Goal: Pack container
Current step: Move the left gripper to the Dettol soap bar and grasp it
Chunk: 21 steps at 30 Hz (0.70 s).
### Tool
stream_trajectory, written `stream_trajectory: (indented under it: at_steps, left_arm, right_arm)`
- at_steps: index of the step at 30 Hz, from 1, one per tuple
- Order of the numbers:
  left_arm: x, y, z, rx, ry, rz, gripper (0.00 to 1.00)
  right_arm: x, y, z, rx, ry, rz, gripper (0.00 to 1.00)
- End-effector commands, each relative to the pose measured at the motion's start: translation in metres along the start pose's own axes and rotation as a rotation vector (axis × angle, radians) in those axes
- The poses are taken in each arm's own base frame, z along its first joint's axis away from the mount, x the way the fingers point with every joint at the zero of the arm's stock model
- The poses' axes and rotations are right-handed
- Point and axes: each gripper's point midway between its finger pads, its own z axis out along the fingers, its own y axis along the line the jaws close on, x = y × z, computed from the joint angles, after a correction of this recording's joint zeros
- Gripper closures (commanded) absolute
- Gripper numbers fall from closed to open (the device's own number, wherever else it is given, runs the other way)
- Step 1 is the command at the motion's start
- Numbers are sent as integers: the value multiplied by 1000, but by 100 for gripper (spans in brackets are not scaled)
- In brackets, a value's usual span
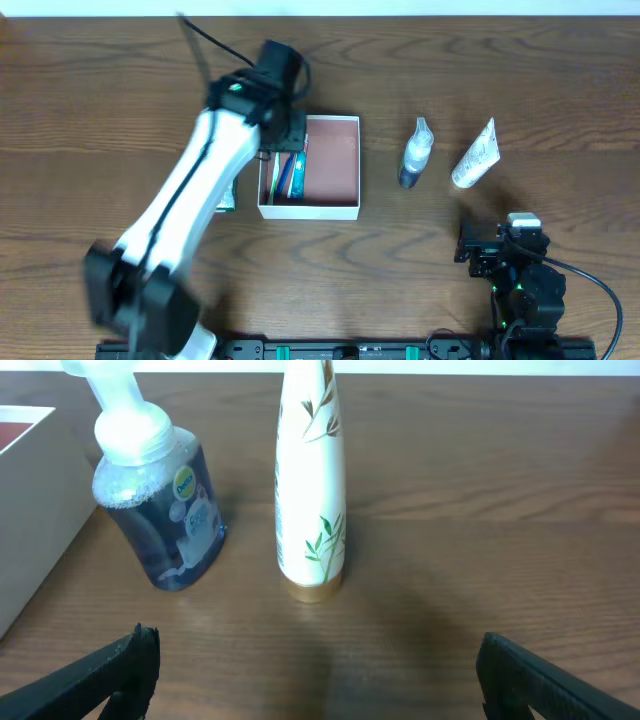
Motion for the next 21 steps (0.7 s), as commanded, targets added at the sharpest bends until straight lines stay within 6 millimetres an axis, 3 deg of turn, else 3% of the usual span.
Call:
stream_trajectory:
  at_steps: [1,5,9,11,16,21]
  left_arm:
    - [-14,33,-49,-107,-136,-39,51]
    - [-5,81,-63,-233,-115,-79,41]
    - [15,133,-42,-298,-10,-183,31]
    - [26,148,-25,-285,49,-211,28]
    - [47,144,28,-68,197,-123,28]
    - [60,147,61,-42,297,-70,28]
  right_arm:
    - [0,3,0,-13,-3,-14,1]
    - [0,3,0,-13,-3,-14,1]
    - [0,3,0,-13,-3,-14,1]
    - [0,3,0,-13,-3,-14,1]
    - [0,3,0,-13,-3,-14,1]
    - [0,3,0,-13,-3,-14,1]
